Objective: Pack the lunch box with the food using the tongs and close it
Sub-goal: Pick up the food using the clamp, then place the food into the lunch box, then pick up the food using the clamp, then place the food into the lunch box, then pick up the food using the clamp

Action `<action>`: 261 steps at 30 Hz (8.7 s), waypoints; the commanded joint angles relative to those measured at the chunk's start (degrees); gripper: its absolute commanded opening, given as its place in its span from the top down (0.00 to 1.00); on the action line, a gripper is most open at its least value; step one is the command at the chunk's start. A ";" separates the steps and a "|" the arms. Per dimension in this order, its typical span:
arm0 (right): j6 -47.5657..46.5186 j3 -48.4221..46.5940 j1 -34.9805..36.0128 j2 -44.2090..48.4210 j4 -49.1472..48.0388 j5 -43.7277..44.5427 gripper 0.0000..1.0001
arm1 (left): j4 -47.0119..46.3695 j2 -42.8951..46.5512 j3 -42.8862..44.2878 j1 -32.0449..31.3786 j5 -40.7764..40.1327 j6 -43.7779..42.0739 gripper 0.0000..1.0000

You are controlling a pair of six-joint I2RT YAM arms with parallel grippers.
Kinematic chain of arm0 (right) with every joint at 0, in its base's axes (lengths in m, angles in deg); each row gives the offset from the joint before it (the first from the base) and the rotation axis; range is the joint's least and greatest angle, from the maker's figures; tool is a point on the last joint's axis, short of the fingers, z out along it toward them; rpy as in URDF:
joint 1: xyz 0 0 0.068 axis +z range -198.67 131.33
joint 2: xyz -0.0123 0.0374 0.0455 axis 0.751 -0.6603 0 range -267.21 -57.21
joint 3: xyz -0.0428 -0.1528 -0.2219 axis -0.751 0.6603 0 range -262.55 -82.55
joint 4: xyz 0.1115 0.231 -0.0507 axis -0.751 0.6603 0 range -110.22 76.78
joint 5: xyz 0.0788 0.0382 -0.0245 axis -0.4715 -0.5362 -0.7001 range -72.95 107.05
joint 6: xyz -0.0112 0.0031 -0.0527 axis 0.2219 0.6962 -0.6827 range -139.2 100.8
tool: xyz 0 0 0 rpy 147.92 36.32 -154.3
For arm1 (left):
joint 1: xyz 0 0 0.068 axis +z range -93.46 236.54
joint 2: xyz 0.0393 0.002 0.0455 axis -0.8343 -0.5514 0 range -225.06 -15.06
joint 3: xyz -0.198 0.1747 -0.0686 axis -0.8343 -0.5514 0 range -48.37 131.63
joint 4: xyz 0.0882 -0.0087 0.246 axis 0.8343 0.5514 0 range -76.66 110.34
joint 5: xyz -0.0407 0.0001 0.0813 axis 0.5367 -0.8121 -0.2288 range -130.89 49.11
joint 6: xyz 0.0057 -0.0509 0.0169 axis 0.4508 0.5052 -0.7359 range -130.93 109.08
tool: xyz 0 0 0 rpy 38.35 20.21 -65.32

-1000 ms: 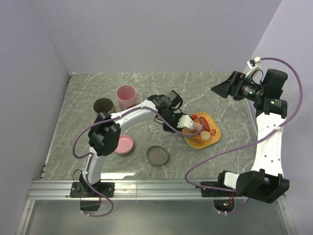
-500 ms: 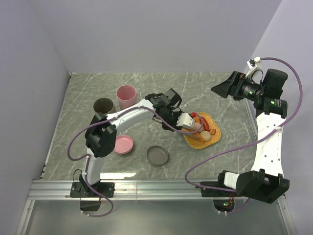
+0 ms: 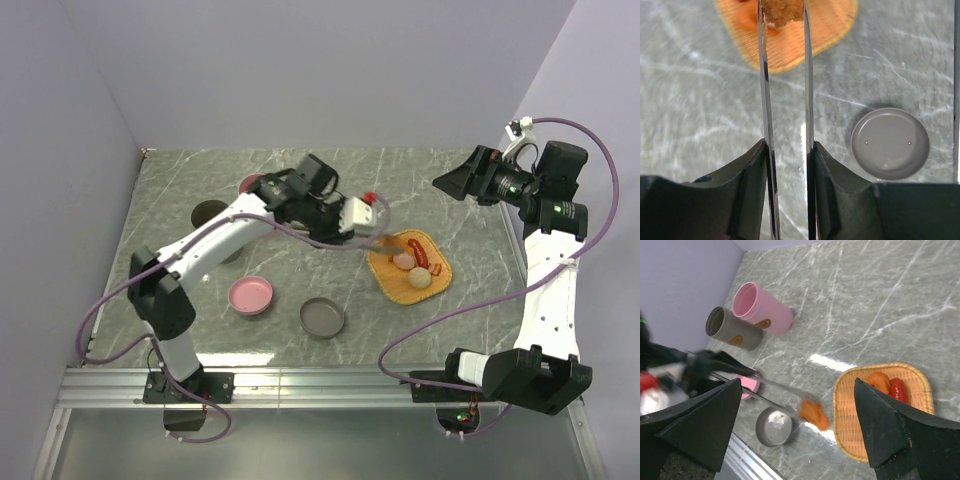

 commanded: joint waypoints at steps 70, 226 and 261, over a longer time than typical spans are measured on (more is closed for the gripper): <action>-5.74 -5.58 0.93 -1.58 7.03 -3.01 0.00 | 14.61 38.33 -13.18 51.47 0.27 20.30 0.41; -8.20 -7.60 1.02 -4.49 9.58 -5.83 0.00 | -4.62 23.91 -20.10 51.30 12.17 24.76 0.46; -11.17 -14.80 0.93 -5.98 14.67 1.12 0.00 | -23.77 9.41 -17.28 -2.30 0.75 26.34 0.35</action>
